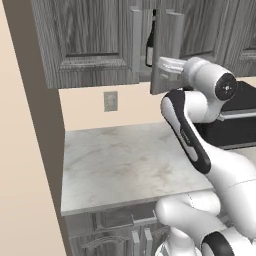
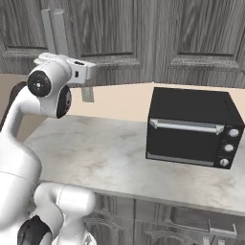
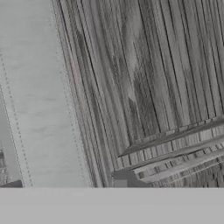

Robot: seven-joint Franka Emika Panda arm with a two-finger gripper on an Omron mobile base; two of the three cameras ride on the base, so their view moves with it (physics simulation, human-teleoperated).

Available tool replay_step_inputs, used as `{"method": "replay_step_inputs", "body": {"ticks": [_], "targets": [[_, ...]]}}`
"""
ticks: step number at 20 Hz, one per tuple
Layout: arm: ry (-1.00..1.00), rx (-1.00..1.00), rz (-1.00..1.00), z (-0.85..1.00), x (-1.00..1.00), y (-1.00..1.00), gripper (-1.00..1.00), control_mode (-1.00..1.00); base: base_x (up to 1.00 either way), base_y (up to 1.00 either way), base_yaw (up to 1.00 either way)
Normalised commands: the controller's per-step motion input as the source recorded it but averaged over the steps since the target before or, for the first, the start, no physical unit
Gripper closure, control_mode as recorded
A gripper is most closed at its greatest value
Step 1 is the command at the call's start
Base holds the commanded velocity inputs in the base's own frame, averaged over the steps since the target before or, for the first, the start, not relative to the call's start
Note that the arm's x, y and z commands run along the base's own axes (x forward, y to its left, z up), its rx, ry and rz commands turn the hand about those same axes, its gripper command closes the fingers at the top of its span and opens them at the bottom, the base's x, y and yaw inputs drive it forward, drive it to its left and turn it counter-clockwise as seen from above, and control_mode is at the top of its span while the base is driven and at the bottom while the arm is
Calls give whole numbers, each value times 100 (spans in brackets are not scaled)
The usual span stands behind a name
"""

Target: Open the cabinet directly in front. Then move the wine and the mug to the dining counter with the jar on it.

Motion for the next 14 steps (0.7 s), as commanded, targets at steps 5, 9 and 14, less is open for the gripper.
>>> {"method": "replay_step_inputs", "body": {"ticks": [5,9,14], "targets": [[1,0,0,4,-85,-95,100,-100,0,0,0],[0,0,0,0,-65,-89,100,-100,0,0,0],[0,0,0,0,-39,-63,-100,-100,0,0,0]]}}
